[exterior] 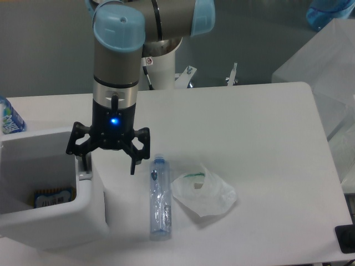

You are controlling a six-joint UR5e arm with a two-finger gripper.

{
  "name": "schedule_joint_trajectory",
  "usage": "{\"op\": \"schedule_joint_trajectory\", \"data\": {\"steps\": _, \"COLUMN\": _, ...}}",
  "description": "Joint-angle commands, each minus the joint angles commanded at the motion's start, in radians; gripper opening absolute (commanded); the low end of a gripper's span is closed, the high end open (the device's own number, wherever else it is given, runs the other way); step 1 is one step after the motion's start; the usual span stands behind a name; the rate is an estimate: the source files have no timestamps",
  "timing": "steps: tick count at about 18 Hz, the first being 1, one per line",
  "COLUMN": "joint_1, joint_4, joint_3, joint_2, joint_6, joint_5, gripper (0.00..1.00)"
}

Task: Open the trash can
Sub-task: 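Raise the gripper and move it back away from the trash can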

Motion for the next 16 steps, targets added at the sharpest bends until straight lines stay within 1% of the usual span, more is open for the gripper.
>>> {"op": "schedule_joint_trajectory", "data": {"steps": 3, "joint_1": 0.012, "joint_4": 0.000, "joint_3": 0.044, "joint_2": 0.003, "joint_6": 0.009, "joint_5": 0.003, "gripper": 1.00}}
{"op": "schedule_joint_trajectory", "data": {"steps": 7, "joint_1": 0.087, "joint_4": 0.002, "joint_3": 0.121, "joint_2": -0.003, "joint_6": 0.017, "joint_5": 0.005, "gripper": 1.00}}
{"op": "schedule_joint_trajectory", "data": {"steps": 8, "joint_1": 0.106, "joint_4": 0.002, "joint_3": 0.132, "joint_2": -0.005, "joint_6": 0.024, "joint_5": 0.006, "gripper": 1.00}}
{"op": "schedule_joint_trajectory", "data": {"steps": 11, "joint_1": 0.172, "joint_4": -0.002, "joint_3": 0.135, "joint_2": -0.011, "joint_6": 0.075, "joint_5": 0.008, "gripper": 1.00}}
{"op": "schedule_joint_trajectory", "data": {"steps": 12, "joint_1": 0.187, "joint_4": -0.003, "joint_3": 0.131, "joint_2": -0.009, "joint_6": 0.107, "joint_5": 0.008, "gripper": 1.00}}
{"op": "schedule_joint_trajectory", "data": {"steps": 14, "joint_1": 0.224, "joint_4": -0.015, "joint_3": 0.121, "joint_2": -0.008, "joint_6": 0.214, "joint_5": 0.009, "gripper": 1.00}}
{"op": "schedule_joint_trajectory", "data": {"steps": 16, "joint_1": 0.259, "joint_4": -0.067, "joint_3": 0.109, "joint_2": -0.002, "joint_6": 0.346, "joint_5": 0.009, "gripper": 1.00}}
